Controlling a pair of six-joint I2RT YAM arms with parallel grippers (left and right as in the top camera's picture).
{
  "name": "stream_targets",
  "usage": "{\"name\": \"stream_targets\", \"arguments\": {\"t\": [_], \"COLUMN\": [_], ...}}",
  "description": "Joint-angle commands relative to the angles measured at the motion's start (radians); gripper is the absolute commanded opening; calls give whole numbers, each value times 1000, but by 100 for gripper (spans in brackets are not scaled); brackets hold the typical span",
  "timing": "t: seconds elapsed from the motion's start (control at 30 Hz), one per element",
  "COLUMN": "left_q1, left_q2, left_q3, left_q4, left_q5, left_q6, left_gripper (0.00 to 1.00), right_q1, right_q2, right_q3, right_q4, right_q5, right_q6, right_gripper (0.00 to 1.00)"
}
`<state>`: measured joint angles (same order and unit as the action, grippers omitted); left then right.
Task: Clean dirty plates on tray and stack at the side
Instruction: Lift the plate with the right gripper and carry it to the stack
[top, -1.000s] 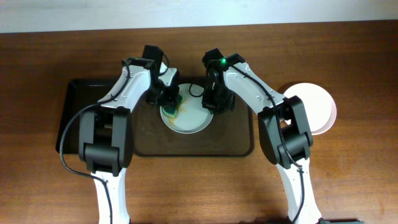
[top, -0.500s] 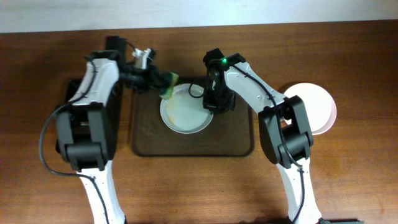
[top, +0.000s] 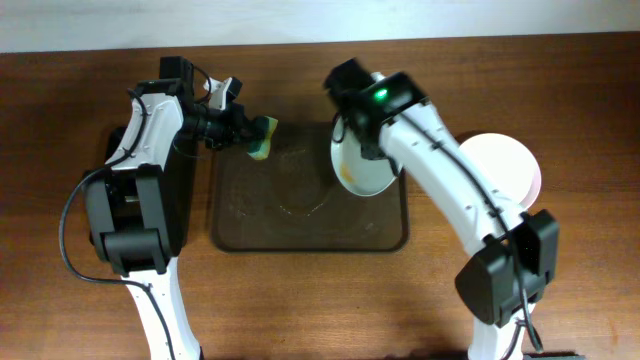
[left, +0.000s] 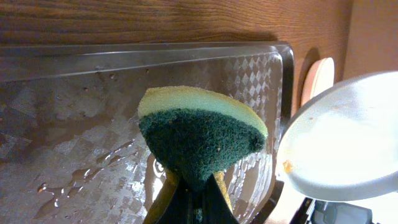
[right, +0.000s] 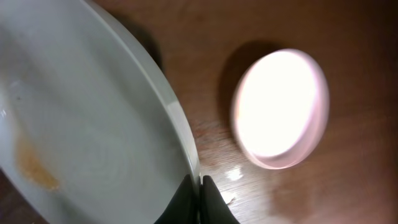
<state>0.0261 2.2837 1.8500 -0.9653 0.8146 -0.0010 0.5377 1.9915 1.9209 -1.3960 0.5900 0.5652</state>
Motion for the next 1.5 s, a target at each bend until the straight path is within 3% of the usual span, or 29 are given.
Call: {"name": "stream_targets", "arguments": {"t": [0.0, 0.17, 0.27, 0.43, 0.57, 0.63, 0.83, 0.97, 1.27, 1.47], "left_q1": [-6, -6, -6, -6, -6, -6, -6, -6, -7, -7], "left_q2": [7, 7, 7, 7, 7, 7, 7, 7, 7, 7], "left_q3": [17, 17, 17, 17, 17, 17, 17, 17, 17, 17], "left_q4": [-4, -6, -6, -6, -6, -6, -5, -6, -9, -9], "left_q5": [-12, -12, -12, -12, -31, -31, -31, -56, -83, -107], "left_q6": [-6, -6, -6, -6, -6, -6, -6, -6, -6, -6], "left_gripper": [1, 1, 1, 1, 1, 1, 1, 1, 1, 1], "right_q1": [124, 265, 291, 292, 248, 179, -10, -170, -695, -848], "right_q2": [-7, -6, -6, -6, -7, -7, -7, -18, -73, -73], "right_q3": [0, 0, 0, 0, 0, 0, 0, 0, -26, -214], "right_q4": [-37, -169, -190, -190, -186, -175, 50, 73, -20, 34], "right_q5": [357, 610, 664, 655, 440, 264, -269, -507, -513, -416], "right_q6": [138, 311, 337, 381, 465, 457, 22, -77, -104, -85], "right_gripper": [4, 4, 4, 4, 4, 4, 4, 4, 4, 4]}}
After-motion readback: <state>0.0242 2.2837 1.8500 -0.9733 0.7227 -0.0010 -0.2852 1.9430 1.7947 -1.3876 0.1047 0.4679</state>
